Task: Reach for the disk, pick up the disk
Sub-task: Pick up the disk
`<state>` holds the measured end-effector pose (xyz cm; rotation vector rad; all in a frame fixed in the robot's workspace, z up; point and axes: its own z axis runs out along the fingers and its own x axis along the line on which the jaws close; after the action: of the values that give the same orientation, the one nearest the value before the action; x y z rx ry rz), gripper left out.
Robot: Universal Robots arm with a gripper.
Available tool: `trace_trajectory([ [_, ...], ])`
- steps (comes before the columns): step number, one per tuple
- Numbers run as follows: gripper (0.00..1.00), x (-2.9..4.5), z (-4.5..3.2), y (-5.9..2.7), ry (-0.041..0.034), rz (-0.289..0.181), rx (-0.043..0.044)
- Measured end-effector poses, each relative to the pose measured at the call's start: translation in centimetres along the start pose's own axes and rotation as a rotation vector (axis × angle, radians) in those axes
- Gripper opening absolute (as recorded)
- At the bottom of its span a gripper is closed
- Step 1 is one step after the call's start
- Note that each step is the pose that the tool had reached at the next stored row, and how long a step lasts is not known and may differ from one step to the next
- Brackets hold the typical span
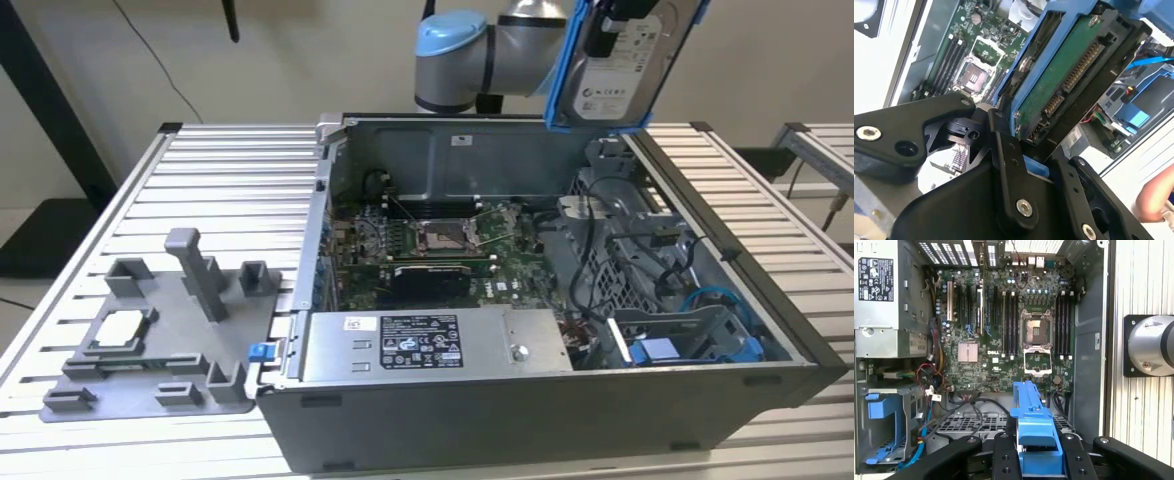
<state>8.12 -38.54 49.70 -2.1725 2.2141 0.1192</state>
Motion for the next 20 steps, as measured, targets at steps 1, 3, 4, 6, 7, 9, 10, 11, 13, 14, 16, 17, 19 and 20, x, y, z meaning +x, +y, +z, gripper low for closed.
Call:
trace_trajectory([
  [1,0.0,0.0,0.0,-0.16,0.0,0.0,0.0],
  [3,0.0,-0.01,-0.01,-0.43,-0.0002,0.0,0.0],
  [4,0.0,-0.01,-0.01,-0.54,-0.0001,0.0,0.0],
  [6,0.0,-0.02,-0.02,-0.61,0.0,0.0,0.0],
  [7,0.0,-0.02,-0.02,-0.61,-0.0001,0.0,0.0],
  [9,0.0,-0.01,-0.02,-0.61,-0.0005,0.0,0.0],
  [10,0.0,-0.01,-0.02,-0.61,-0.0006,0.0,0.0],
  [11,0.0,-0.01,-0.02,-0.62,-0.0005,0.0,0.0],
  [13,0.0,-0.01,-0.02,-0.61,-0.0007,0.0,0.0],
  [14,0.0,-0.01,-0.02,-0.61,-0.0007,0.0,0.0],
  [16,0.0,-0.01,-0.02,-0.61,-0.0008,0.0,0.0],
  [17,0.0,0.0,-0.02,-0.61,-0.0009,0.0,0.0],
  [19,0.0,0.02,-0.02,-0.61,0.0005,0.0,-0.0001],
  [20,0.0,0.04,-0.02,-0.62,0.002,0.0,-0.0001],
])
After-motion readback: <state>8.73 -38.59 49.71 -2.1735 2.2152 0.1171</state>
